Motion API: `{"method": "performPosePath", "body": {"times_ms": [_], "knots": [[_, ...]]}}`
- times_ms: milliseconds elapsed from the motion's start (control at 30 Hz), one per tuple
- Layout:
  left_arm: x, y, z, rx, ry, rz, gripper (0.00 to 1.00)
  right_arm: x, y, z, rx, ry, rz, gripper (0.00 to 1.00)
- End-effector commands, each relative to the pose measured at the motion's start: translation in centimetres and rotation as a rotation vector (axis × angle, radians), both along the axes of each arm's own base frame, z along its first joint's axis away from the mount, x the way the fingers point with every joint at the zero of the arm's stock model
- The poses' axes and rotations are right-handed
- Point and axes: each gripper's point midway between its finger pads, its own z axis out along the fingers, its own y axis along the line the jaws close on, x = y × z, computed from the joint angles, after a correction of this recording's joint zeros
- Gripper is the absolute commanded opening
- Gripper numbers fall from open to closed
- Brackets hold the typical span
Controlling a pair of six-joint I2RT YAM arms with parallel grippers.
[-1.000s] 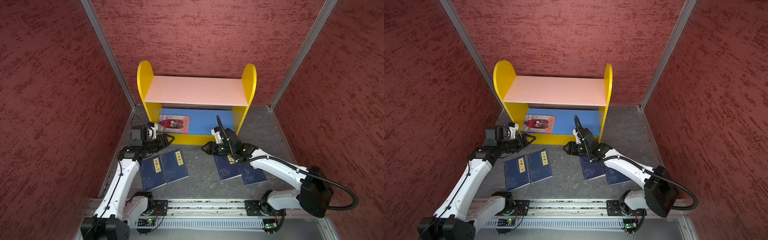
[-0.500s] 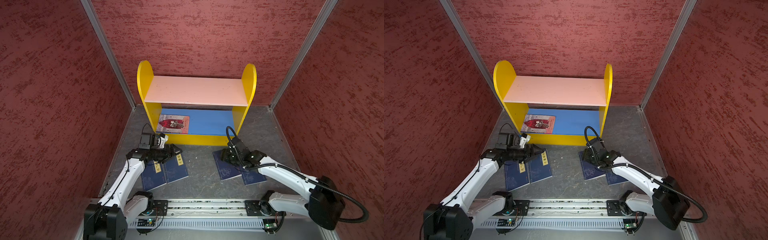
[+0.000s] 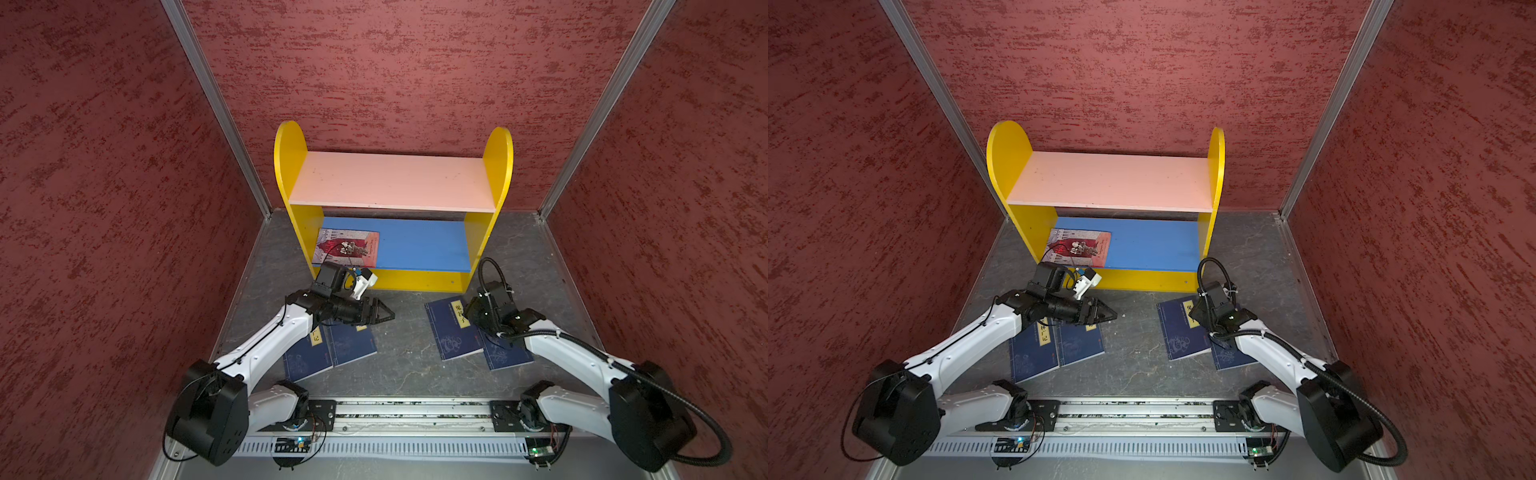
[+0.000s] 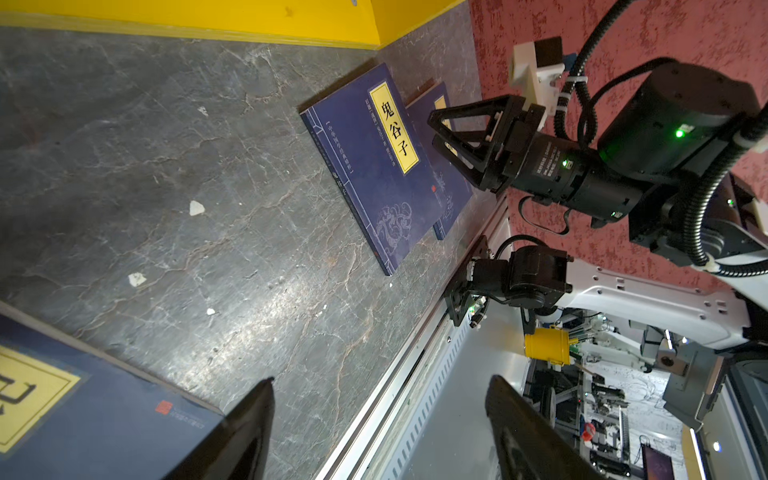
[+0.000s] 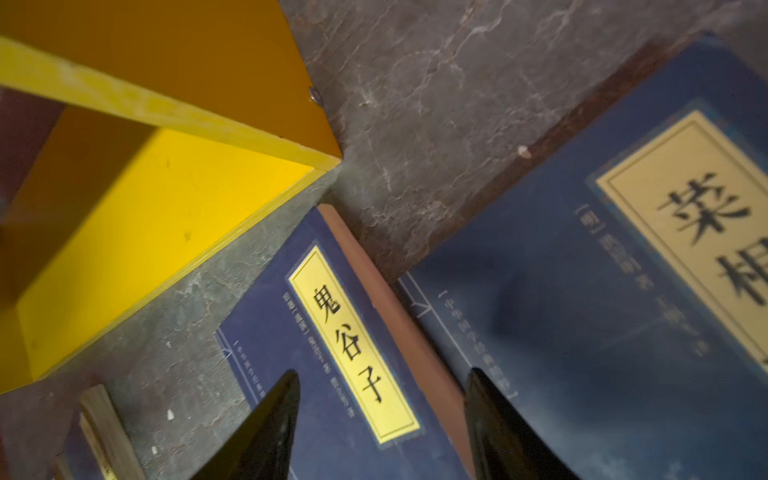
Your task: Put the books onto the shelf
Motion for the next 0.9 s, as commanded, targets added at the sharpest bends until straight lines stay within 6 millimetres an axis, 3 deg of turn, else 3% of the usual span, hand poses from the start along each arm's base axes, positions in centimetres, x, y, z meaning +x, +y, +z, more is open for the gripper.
{"method": "performPosePath", "body": {"times_ms": [0,300,567,867], "knots": [[0.4,-0.6,1.1,-0.006,-0.068,-0.056,0.80,1.3,0.8,0.0,0.010,-0.023,0.048,0.65],[1.5,-0.2,0.3,0.035,-0.051,0.010,0.80,1.3,3.0,-2.5,0.034,0.052,0.167,0.61],[2.7,-0.4,0.8,0.062,-0.074,0.077,0.80,-0.9,5.8,-3.5,0.054,0.102,0.282,0.59],[3.1,-1.8,-1.7,0.124,0.046,0.098,0.80,-3.6,11.4,-3.4,0.071,0.152,0.442,0.60]]}}
